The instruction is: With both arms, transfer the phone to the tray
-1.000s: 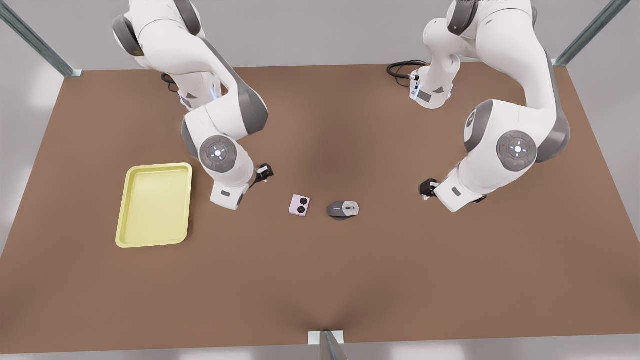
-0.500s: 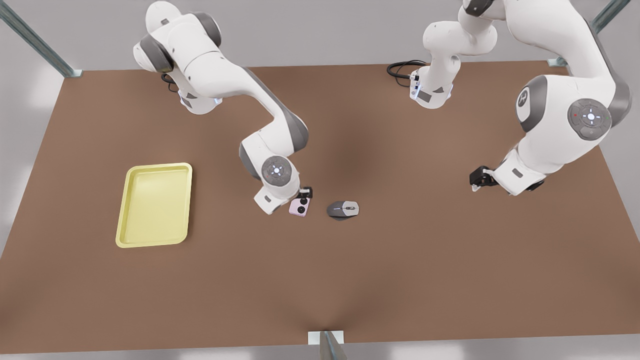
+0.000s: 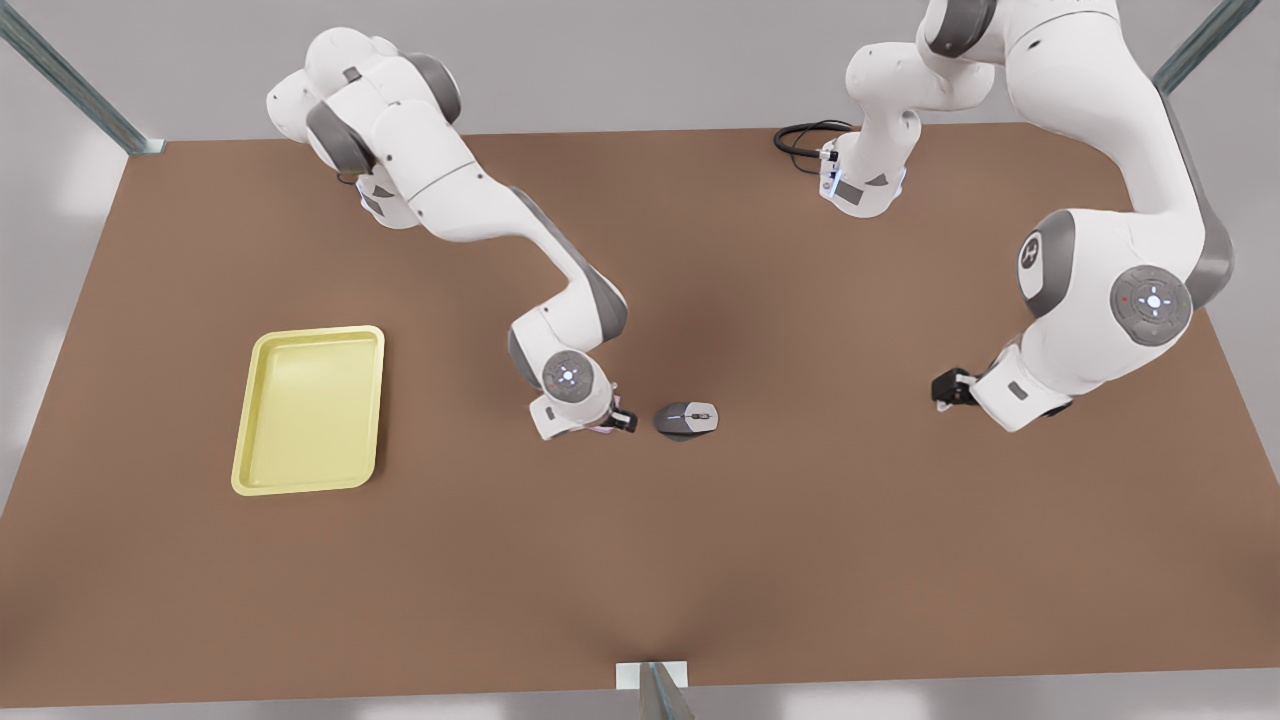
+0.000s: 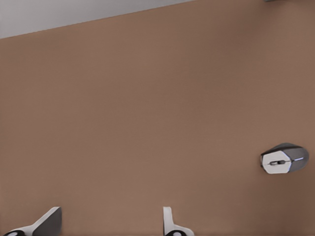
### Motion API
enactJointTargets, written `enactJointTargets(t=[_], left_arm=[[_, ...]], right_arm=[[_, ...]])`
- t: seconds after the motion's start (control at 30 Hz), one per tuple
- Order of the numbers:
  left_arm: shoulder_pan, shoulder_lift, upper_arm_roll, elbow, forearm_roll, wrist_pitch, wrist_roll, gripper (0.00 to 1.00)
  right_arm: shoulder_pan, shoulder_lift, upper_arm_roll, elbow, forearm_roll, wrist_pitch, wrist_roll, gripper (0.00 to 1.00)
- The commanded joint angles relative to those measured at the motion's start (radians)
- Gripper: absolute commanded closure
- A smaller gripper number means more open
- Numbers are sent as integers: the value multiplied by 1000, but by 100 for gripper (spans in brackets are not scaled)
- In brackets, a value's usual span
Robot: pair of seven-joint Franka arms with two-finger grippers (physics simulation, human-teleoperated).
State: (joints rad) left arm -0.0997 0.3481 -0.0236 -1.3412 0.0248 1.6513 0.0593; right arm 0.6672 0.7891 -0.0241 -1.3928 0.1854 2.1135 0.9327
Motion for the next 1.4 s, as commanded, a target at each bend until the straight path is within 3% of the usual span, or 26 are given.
enactJointTargets(t=[0.0,1.37], left_arm=[[0,3,4,1,-2,10,39,0],[-9,45,4,1,7,33,-52,0]], right_arm=[[2,7,4,-5,3,91,213,0],[28,-7,27,-224,-60,295,23,0]])
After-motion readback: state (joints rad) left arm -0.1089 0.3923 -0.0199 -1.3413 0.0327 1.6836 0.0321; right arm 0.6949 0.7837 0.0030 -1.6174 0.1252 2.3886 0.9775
